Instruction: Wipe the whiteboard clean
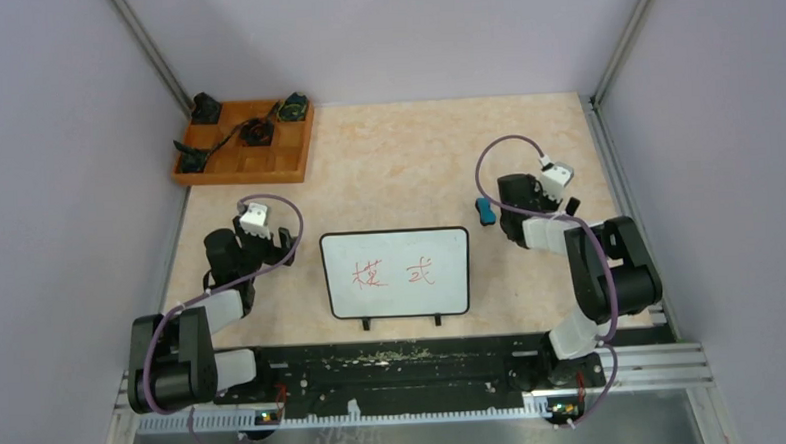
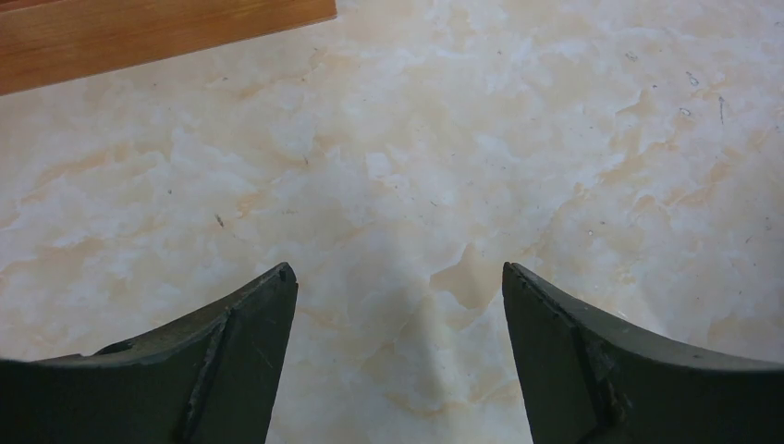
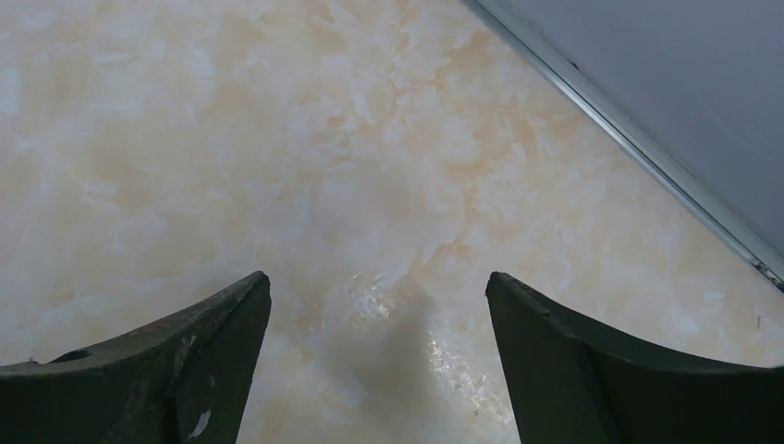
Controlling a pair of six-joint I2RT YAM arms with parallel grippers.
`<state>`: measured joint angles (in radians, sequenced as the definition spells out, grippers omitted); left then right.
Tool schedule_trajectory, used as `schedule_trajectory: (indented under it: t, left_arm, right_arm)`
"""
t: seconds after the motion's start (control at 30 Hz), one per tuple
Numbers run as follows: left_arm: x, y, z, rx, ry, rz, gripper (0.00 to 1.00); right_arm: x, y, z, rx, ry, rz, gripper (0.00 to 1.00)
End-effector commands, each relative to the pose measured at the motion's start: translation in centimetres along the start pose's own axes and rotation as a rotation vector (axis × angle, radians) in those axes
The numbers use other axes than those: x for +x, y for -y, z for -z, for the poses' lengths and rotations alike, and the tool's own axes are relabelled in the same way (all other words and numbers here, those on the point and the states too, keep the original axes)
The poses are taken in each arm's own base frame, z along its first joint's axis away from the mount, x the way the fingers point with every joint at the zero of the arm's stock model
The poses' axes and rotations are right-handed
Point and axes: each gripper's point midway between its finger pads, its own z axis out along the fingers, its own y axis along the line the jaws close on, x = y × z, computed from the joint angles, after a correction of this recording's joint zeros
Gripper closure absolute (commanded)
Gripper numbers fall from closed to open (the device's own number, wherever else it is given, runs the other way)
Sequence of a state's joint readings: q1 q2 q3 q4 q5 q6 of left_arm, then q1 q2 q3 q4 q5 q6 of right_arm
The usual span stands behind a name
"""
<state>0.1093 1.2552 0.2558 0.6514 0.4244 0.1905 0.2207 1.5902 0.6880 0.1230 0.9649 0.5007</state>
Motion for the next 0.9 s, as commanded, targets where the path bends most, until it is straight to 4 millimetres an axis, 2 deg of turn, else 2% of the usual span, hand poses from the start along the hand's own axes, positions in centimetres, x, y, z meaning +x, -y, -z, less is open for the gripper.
schedule_trajectory:
  t: [0.0, 0.13, 0.23, 0.33, 0.37, 0.5, 0.57, 0.67, 0.8, 0.87]
  left_arm:
    - [-1.4, -0.5, -0.2, -0.007, 0.038, -0.009, 0.13]
    - [-1.5, -0.6, 0.1, -0.024, 0.040, -0.013, 0.13]
    - [-1.6, -0.5, 0.3, -0.021, 0.051, -0.018, 0.13]
    - [-1.7, -0.5, 0.3, -0.017, 0.054, -0.020, 0.13]
    - [-1.7, -0.5, 0.3, -0.016, 0.054, -0.020, 0.13]
    - [-1.8, -0.2, 0.5, 0.001, 0.061, -0.029, 0.12]
    - [-1.9, 0.1, 0.6, 0.018, 0.066, -0.038, 0.11]
    - [-1.9, 0.3, 0.7, 0.027, 0.070, -0.042, 0.10]
    - [-1.8, 0.1, 0.6, 0.021, 0.063, -0.041, 0.10]
    - [-1.8, 0.0, 0.6, 0.020, 0.060, -0.039, 0.10]
  right_arm:
    - [-1.8, 0.1, -0.2, 0.092, 0.020, -0.031, 0.13]
    - [-3.0, 0.0, 0.1, 0.173, -0.035, 0.063, 0.13]
    - [-4.4, -1.2, 1.2, 0.136, -0.115, 0.162, 0.20]
    - [-5.6, -4.4, 3.1, -0.100, -0.203, 0.192, 0.35]
    - [-7.2, -5.3, 4.4, -0.202, -0.194, 0.152, 0.37]
    - [-9.3, -7.5, 7.9, -0.474, -0.207, 0.156, 0.39]
    - [-9.0, -8.5, 9.4, -0.593, -0.240, 0.217, 0.38]
    - [-7.3, -9.4, 10.6, -0.680, -0.345, 0.310, 0.38]
    - [-5.9, -10.4, 11.0, -0.717, -0.429, 0.410, 0.38]
    - [-4.5, -11.1, 10.6, -0.728, -0.471, 0.446, 0.36]
